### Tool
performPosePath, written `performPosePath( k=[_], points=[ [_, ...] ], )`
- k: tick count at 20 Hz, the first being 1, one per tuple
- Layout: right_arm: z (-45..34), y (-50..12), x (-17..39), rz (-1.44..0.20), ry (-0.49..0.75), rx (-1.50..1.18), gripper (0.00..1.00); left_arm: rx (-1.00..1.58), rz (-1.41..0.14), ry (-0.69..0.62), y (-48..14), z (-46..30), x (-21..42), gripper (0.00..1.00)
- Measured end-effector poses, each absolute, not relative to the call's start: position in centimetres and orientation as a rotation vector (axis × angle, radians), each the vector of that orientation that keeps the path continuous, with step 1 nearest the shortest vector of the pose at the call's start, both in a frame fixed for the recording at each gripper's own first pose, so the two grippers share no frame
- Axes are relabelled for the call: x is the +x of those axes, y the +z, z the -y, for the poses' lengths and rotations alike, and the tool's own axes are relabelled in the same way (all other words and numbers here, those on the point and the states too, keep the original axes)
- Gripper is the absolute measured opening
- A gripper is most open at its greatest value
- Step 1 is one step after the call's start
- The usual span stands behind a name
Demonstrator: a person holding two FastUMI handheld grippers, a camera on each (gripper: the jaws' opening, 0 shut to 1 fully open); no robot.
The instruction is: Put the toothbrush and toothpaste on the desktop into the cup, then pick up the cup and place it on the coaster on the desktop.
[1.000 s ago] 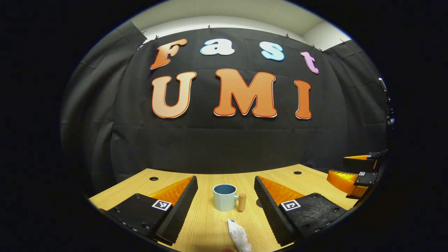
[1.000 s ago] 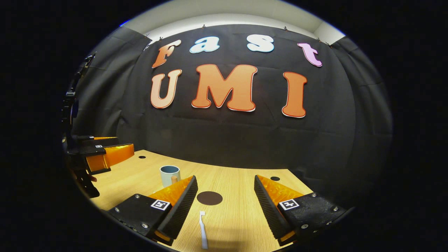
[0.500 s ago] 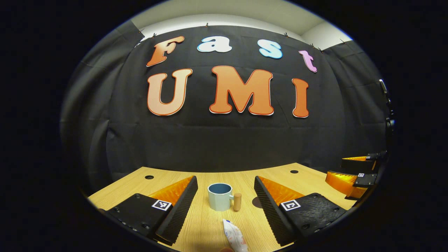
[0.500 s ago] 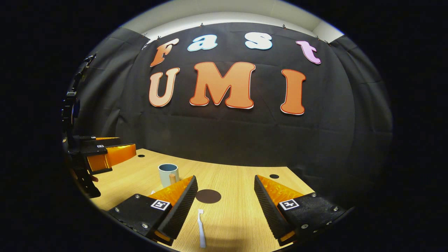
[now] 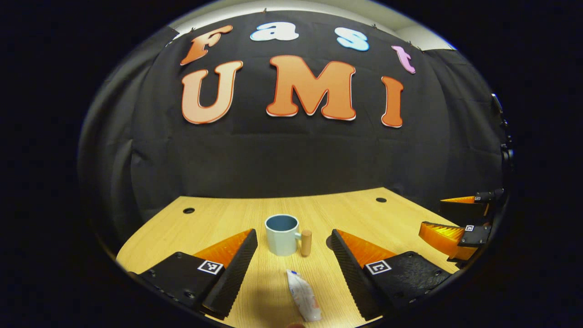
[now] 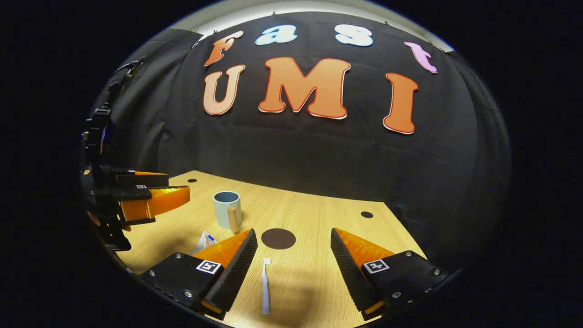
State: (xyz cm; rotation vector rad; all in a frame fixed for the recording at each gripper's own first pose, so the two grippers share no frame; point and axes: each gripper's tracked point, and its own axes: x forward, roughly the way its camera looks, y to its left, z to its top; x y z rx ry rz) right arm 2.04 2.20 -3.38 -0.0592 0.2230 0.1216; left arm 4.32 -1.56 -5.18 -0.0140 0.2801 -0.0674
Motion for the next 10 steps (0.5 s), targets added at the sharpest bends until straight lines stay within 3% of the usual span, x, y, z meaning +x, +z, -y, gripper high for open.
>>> performPosePath(
  k=[10],
  points=[
    [-3.5,-9.3,2.7,-0.549,0.227,0.008,0.86,-0.024,-0.729,-0.101,-12.5,1.5,6.2,0.98]
  ],
)
